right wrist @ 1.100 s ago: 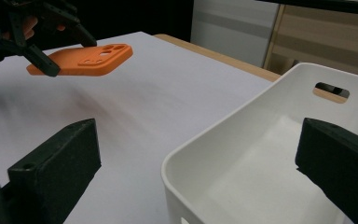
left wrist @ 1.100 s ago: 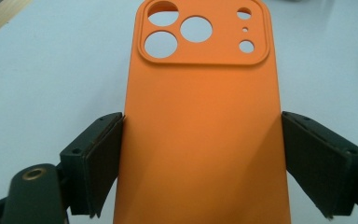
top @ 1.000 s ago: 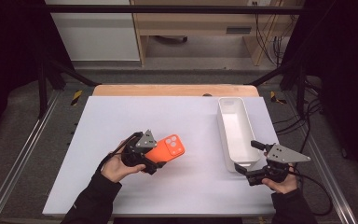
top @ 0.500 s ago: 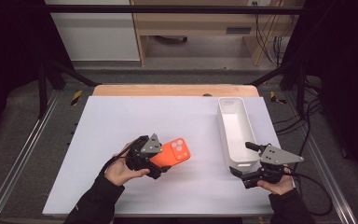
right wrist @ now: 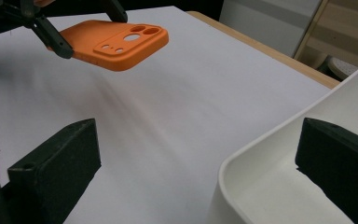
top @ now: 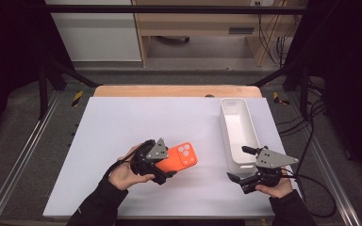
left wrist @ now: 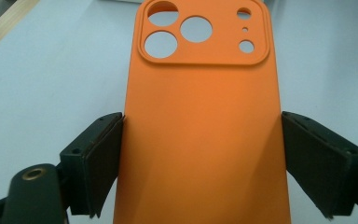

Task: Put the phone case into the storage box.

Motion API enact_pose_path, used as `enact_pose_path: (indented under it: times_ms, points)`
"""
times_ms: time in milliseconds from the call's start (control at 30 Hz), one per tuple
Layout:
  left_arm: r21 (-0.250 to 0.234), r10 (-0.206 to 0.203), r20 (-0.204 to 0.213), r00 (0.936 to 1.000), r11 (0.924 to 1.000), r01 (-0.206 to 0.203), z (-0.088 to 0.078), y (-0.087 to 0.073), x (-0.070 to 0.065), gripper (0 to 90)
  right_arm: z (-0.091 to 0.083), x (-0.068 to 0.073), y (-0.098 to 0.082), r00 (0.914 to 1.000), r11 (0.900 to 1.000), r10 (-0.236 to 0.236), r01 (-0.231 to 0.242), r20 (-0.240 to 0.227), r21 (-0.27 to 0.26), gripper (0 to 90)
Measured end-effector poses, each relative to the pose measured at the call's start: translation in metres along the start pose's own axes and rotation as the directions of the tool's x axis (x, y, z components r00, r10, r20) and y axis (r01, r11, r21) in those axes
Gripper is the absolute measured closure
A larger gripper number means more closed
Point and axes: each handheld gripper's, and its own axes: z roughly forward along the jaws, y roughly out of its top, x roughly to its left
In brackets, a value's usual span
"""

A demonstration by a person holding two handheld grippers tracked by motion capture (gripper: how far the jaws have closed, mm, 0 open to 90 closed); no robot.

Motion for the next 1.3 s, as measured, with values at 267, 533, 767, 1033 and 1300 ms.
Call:
enact_pose_path:
  times_ms: [267,533,767,1033,1300]
  points:
    - [-0.003,0.027,0.015,0.9995,0.9996,-0.027,0.003,0.005,-0.009,15.4,0.004,0.004,0.001,0.9997,1.000,-0.013,0.014,-0.021,0.017,0.3]
    - [0.001,0.052,0.021,0.9984,0.9987,-0.052,0.005,0.008,-0.013,15.4,0.008,0.009,0.004,0.9982,0.999,-0.039,0.040,-0.045,0.034,0.3]
    - [-0.009,0.063,0.034,0.9974,0.9980,-0.063,0.006,0.010,-0.017,15.4,0.012,0.015,0.007,0.9959,0.997,-0.062,0.065,-0.065,0.037,0.3]
    - [-0.020,0.082,0.046,0.9956,0.9965,-0.081,0.007,0.013,-0.021,15.4,0.017,0.022,0.010,0.9921,0.996,-0.078,0.083,-0.098,0.040,0.4]
    - [-0.040,0.104,0.061,0.9927,0.9941,-0.101,0.005,0.017,-0.027,15.4,0.021,0.028,0.013,0.9875,0.994,-0.092,0.099,-0.128,0.048,0.4]
